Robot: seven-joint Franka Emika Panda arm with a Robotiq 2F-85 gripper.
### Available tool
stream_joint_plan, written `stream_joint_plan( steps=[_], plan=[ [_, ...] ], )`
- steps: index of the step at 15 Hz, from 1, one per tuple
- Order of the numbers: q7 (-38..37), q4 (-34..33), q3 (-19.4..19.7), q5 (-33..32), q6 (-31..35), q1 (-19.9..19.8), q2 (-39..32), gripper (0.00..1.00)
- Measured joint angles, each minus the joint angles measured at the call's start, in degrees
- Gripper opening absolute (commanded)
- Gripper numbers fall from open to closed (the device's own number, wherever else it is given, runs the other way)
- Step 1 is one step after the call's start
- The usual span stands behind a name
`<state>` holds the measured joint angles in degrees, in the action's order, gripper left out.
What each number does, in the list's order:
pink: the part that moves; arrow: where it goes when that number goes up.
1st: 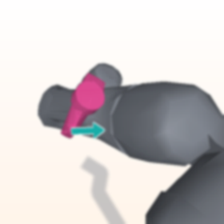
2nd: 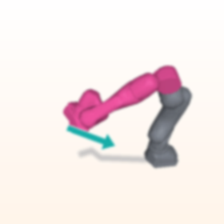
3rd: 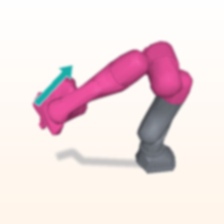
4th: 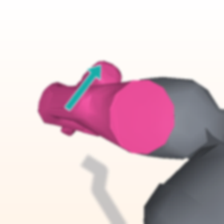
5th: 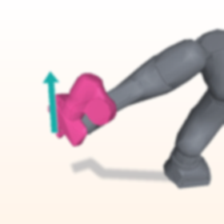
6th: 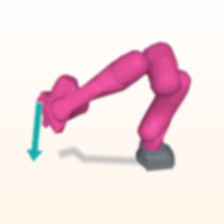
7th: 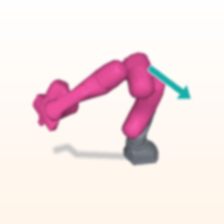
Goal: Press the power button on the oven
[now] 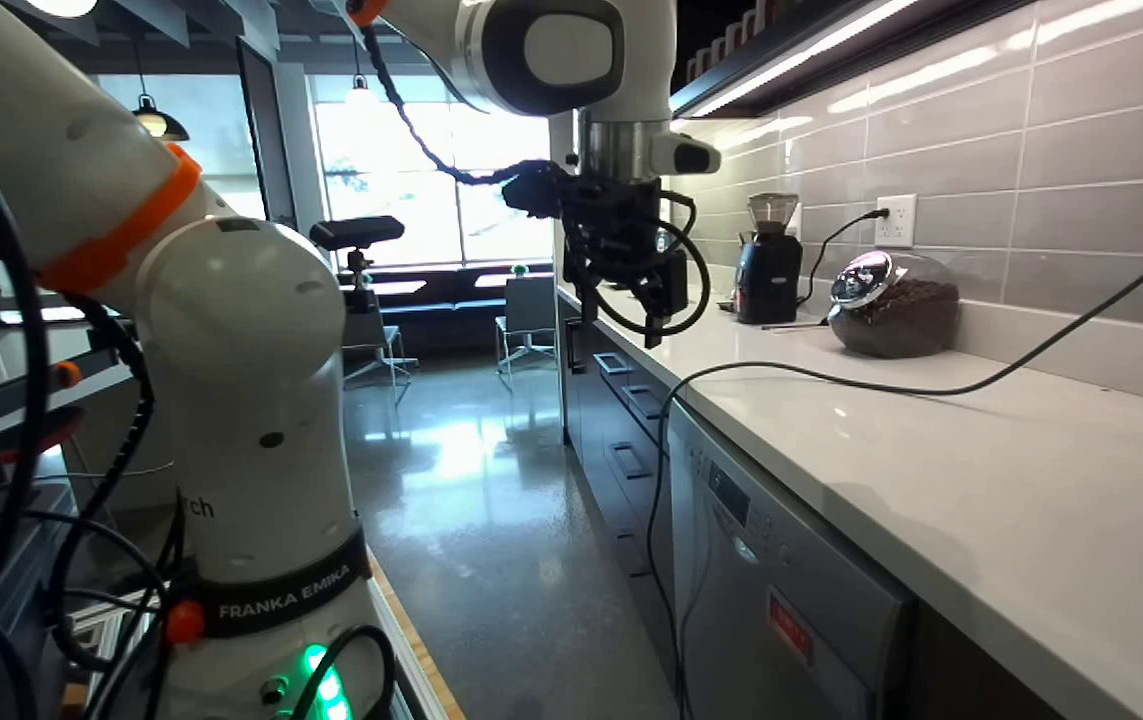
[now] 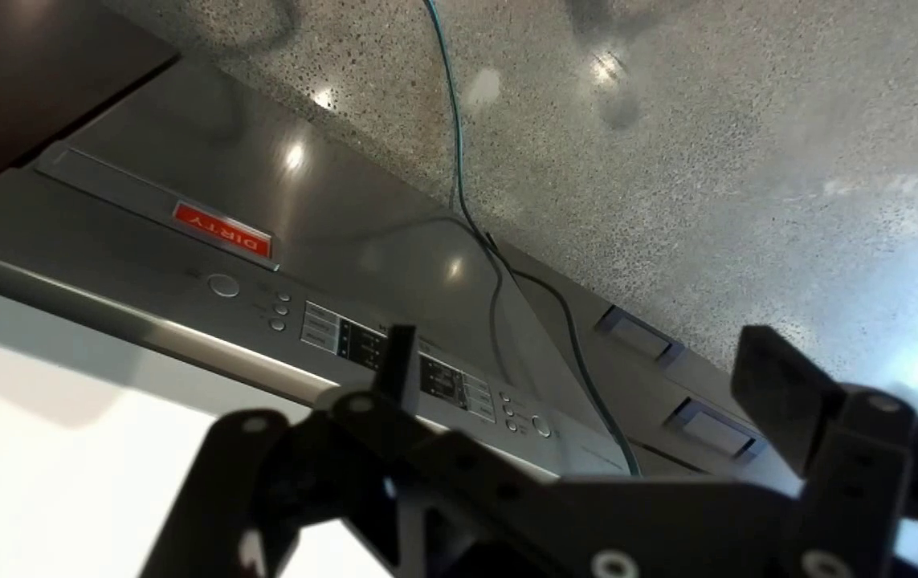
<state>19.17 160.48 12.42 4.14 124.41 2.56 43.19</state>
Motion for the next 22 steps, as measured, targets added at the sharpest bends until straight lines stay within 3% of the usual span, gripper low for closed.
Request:
stream_joint_plan(
  steps=[5, 8, 11, 17, 22],
  plan=[
    [0.0, -0.2, 0.0, 0.0, 0.0, 0.0, 0.0, 1.00],
    [4.5, -1.1, 1.9, 4.4, 1.8, 2.6, -1.9, 1.00],
    [8.2, -2.1, 3.6, 9.2, 4.6, 6.9, -7.5, 1.00],
    [15.8, -3.7, 3.3, 18.1, 14.2, 13.0, -20.7, 1.00],
    [19.0, -7.8, -1.1, 24.2, 17.3, 14.7, -31.6, 1.00]
  ],
)
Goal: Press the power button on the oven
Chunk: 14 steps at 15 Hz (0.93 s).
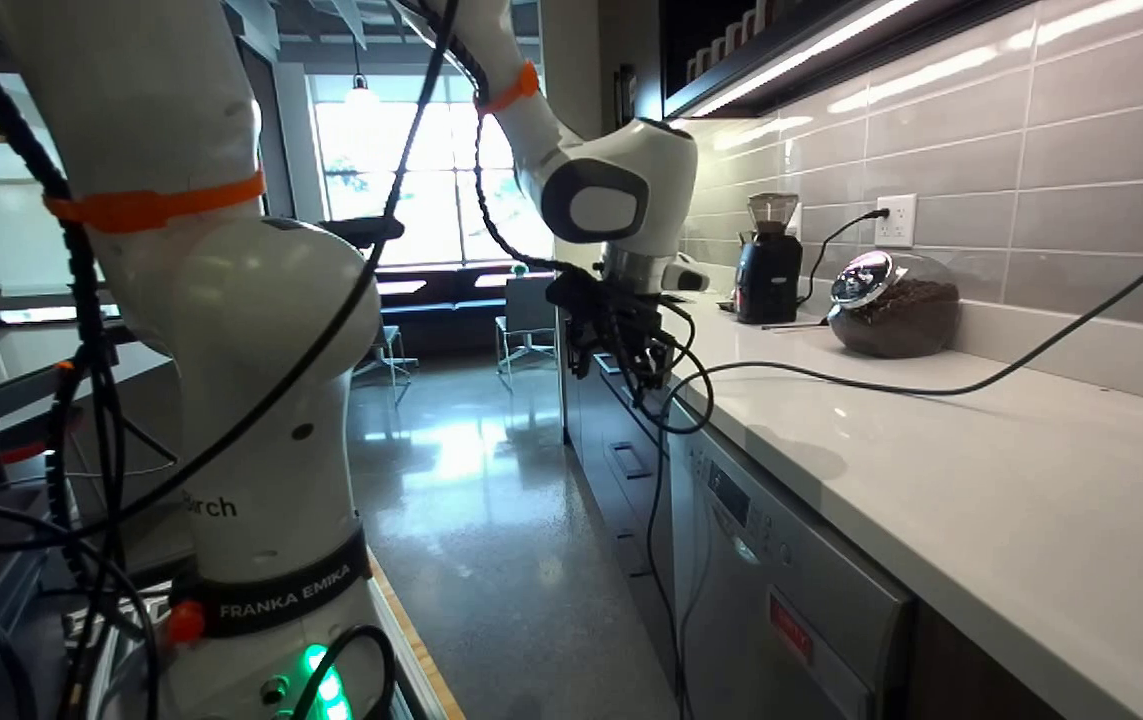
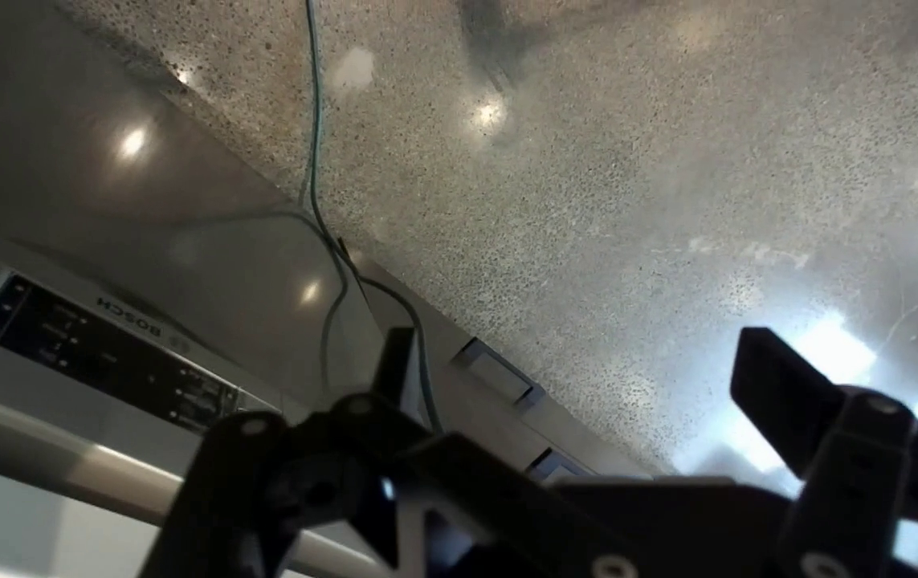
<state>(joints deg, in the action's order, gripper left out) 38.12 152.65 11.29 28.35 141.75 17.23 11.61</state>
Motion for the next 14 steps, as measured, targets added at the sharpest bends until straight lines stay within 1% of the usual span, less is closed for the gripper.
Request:
stream_joint_plan(
  steps=[3, 5, 6, 8, 14],
  plan=[
    [-6.7, -0.1, -4.7, 0.2, 11.1, -2.3, -4.9, 1.00],
    [-11.6, 0.3, -7.1, 0.0, 18.4, -3.6, -7.2, 1.00],
    [-14.2, 0.4, -7.6, -0.2, 21.3, -3.8, -8.3, 1.00],
    [-16.7, 0.3, -7.9, 0.1, 23.0, -3.7, -9.8, 1.00],
    [-17.5, -0.2, -8.0, 0.2, 23.0, -3.5, -10.2, 1.00]
  ],
)
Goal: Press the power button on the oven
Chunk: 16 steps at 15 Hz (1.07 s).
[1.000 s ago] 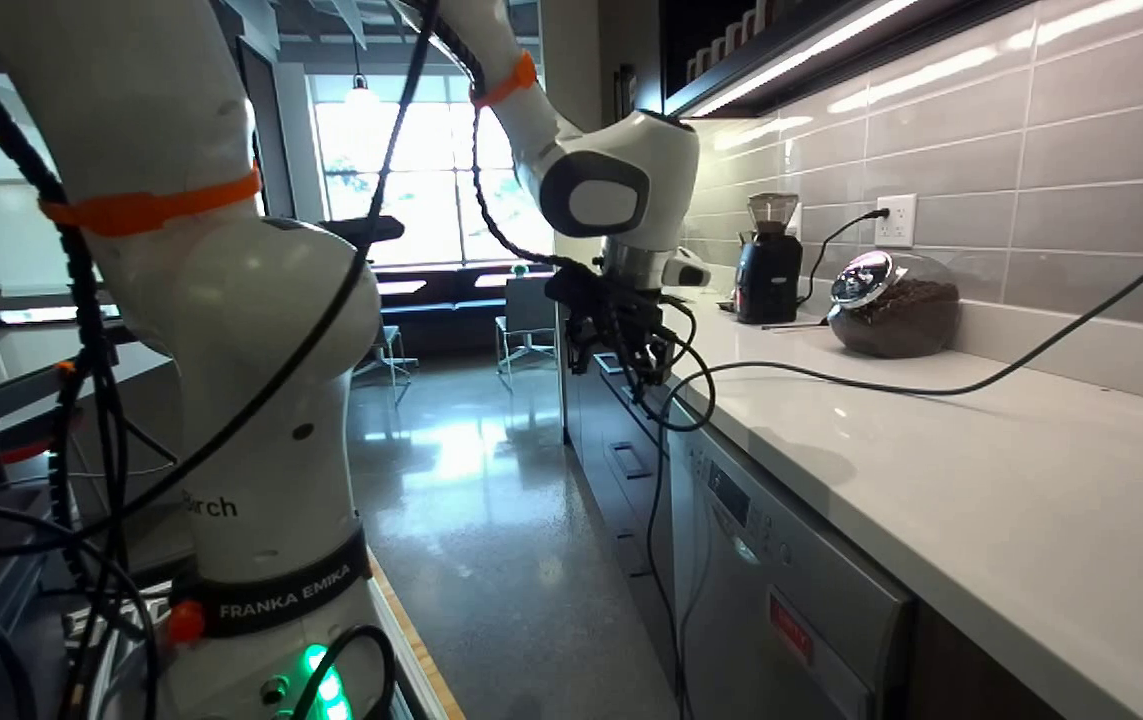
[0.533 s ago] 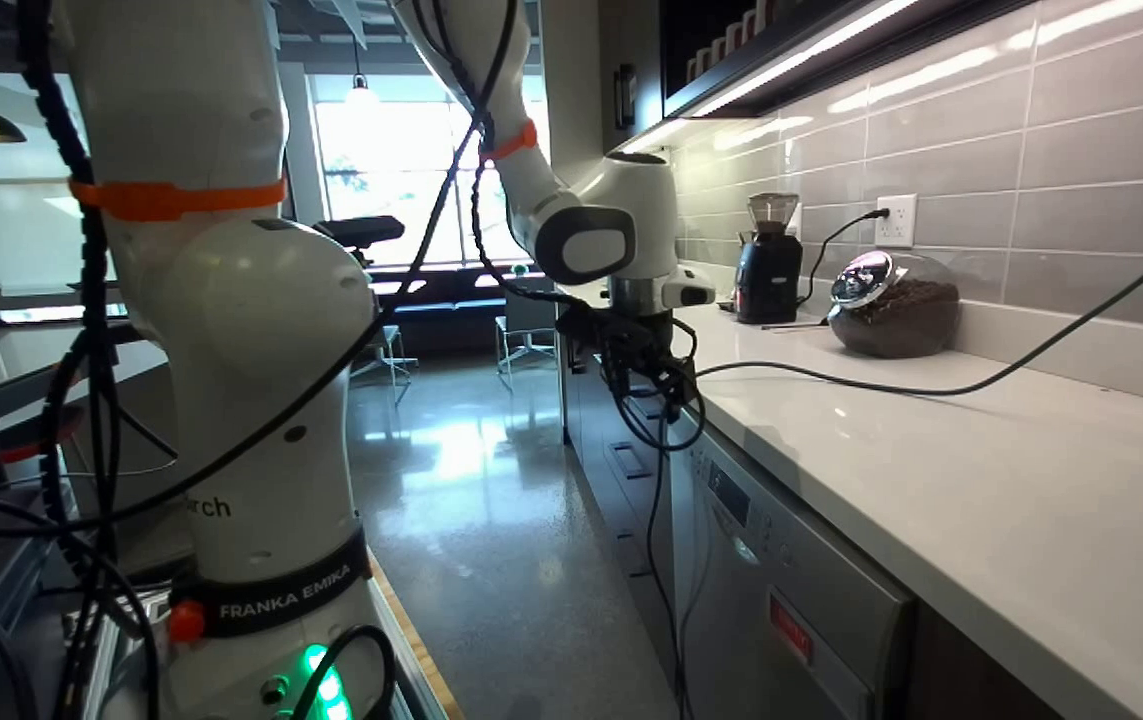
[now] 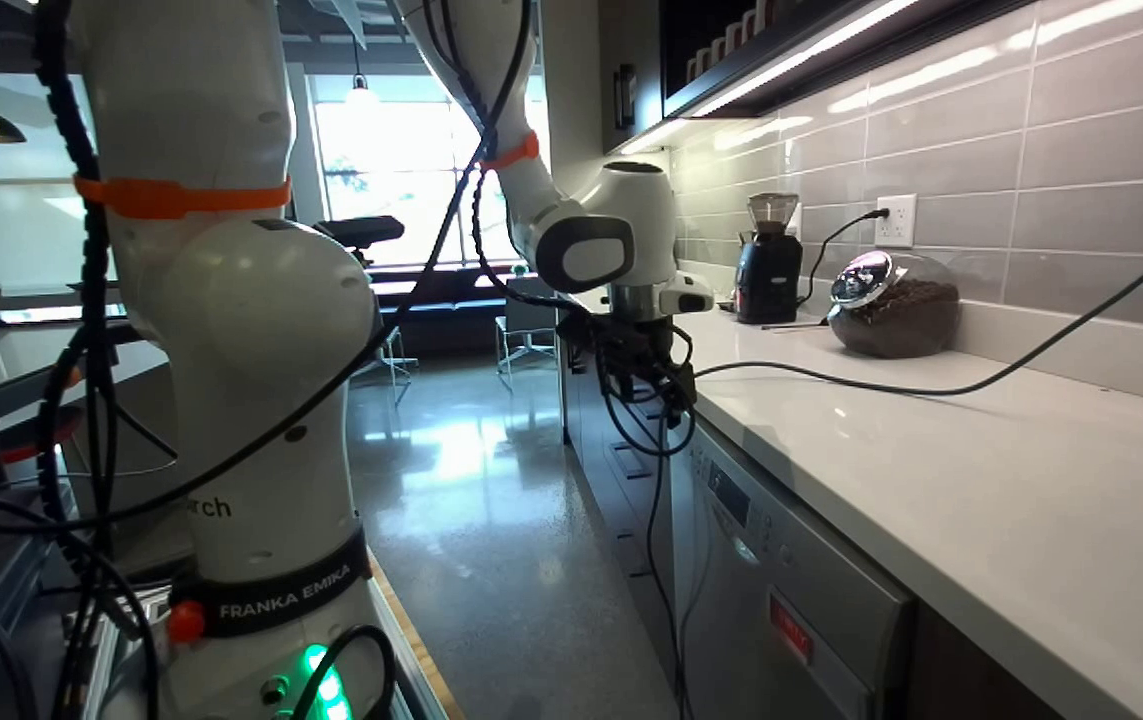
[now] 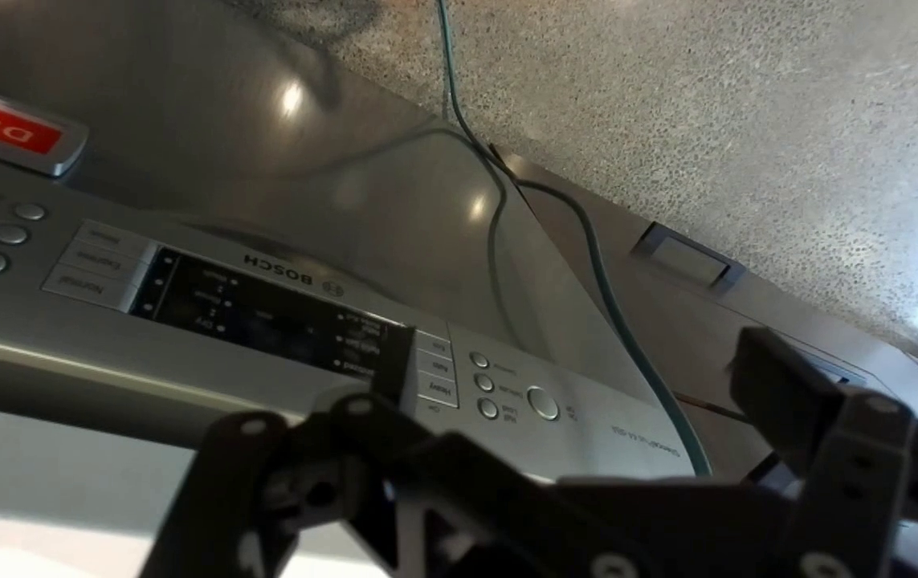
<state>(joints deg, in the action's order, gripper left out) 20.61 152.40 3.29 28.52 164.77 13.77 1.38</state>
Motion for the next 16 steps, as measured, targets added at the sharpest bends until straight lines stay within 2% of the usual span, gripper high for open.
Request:
stream_joint_plan(
  steps=[5, 8, 10, 12, 14, 16],
  plan=[
    [0.0, -1.0, -0.4, 3.0, 0.0, 0.3, -0.4, 1.00],
    [-0.2, -2.4, -1.9, 6.8, 0.7, 1.5, -1.8, 1.00],
    [-2.6, -2.6, -3.1, 7.0, 2.7, 2.4, -3.2, 1.00],
    [-7.7, -1.9, -3.6, 5.4, 7.1, 3.5, -5.2, 1.00],
    [-14.9, -0.2, -3.8, 0.7, 13.0, 3.9, -7.5, 1.00],
    [-21.3, 1.7, -1.0, -3.9, 17.6, 6.0, -10.3, 1.00]
  ],
)
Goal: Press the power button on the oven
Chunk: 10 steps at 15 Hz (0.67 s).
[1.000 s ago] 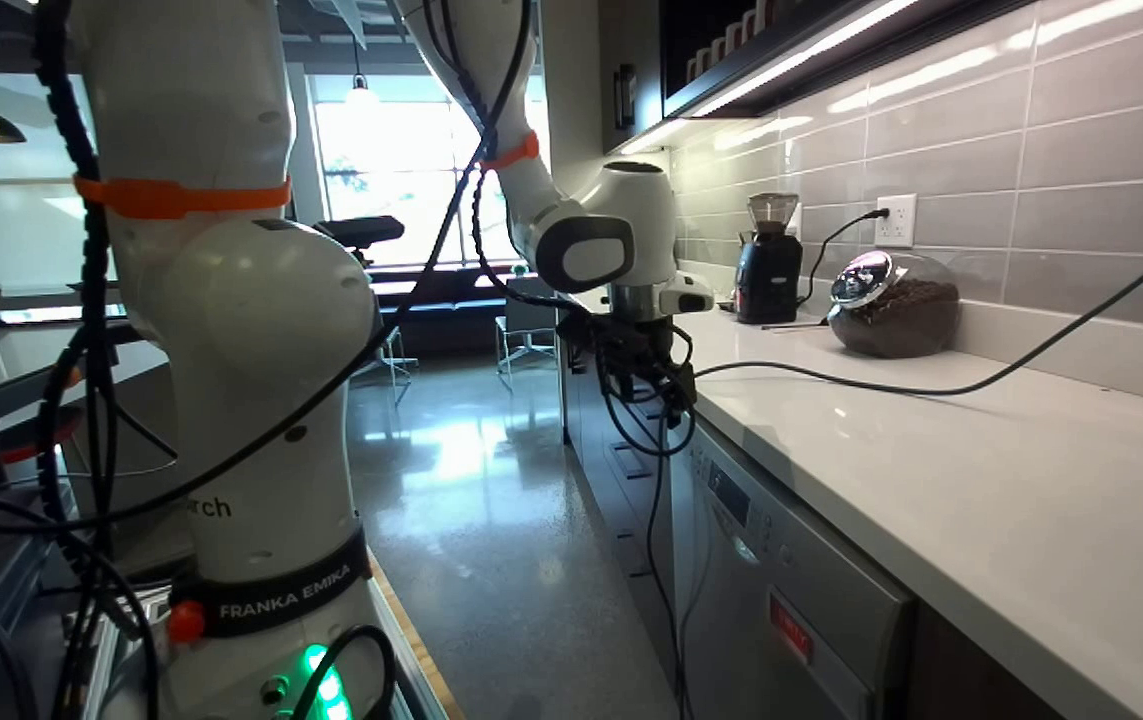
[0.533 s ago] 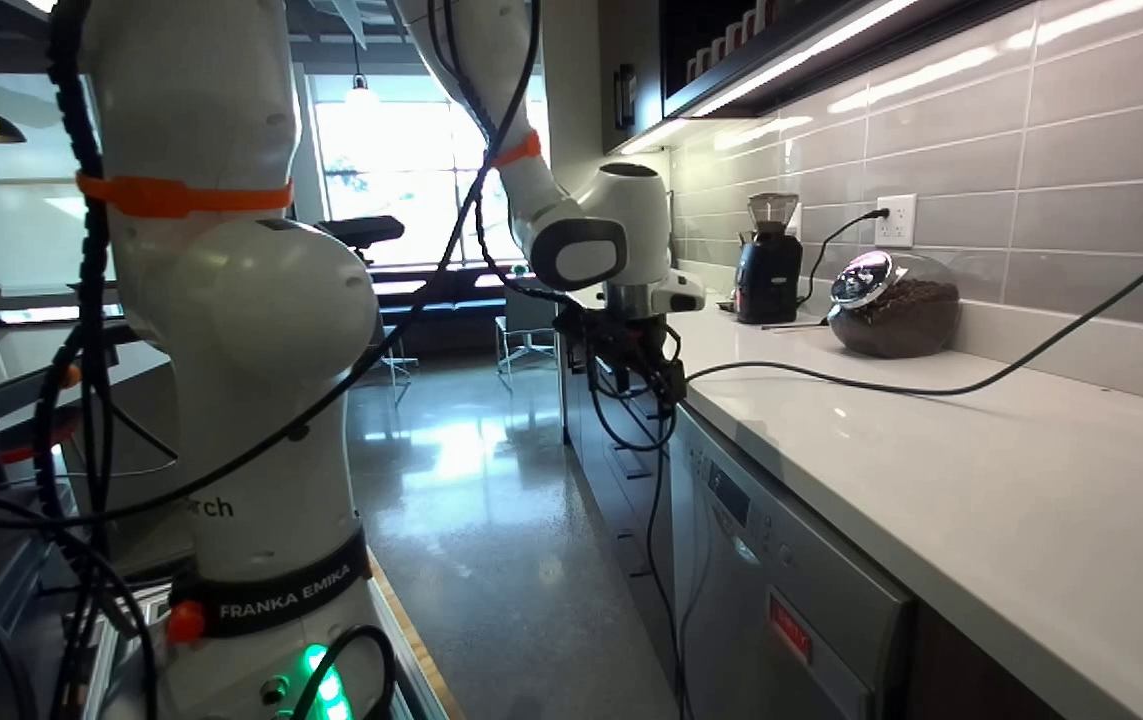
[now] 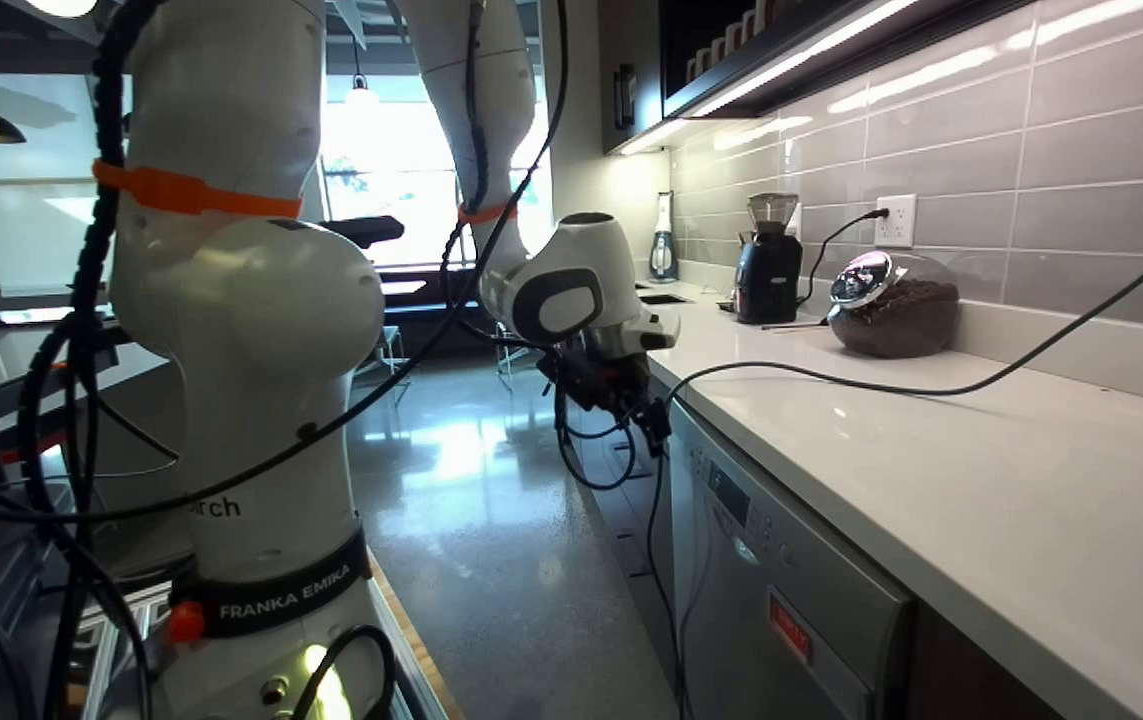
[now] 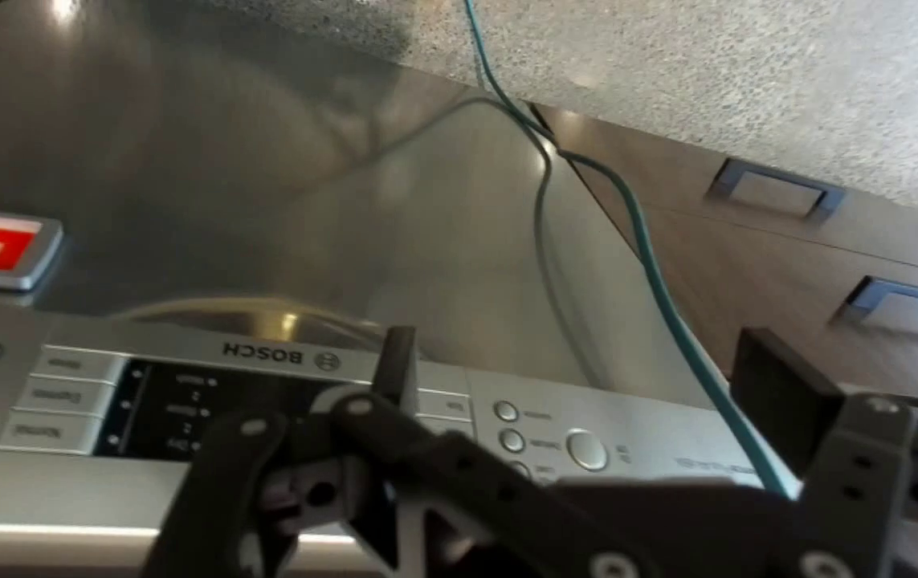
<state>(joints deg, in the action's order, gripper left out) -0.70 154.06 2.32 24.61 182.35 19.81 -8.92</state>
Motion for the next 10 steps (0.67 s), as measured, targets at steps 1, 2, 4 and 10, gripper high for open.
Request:
stream_joint_plan(
  steps=[1, 2, 4, 10],
  plan=[
    [-1.4, 0.4, 2.1, -0.4, 1.4, 1.7, -1.5, 1.00],
    [-2.2, 0.3, 3.8, -0.4, 2.2, 3.3, -2.8, 1.00],
    [-3.5, -0.5, 5.5, -0.1, 2.8, 5.5, -4.7, 1.00],
    [-6.6, -4.9, 2.6, 0.1, 2.9, 6.0, -6.3, 1.00]
  ],
)
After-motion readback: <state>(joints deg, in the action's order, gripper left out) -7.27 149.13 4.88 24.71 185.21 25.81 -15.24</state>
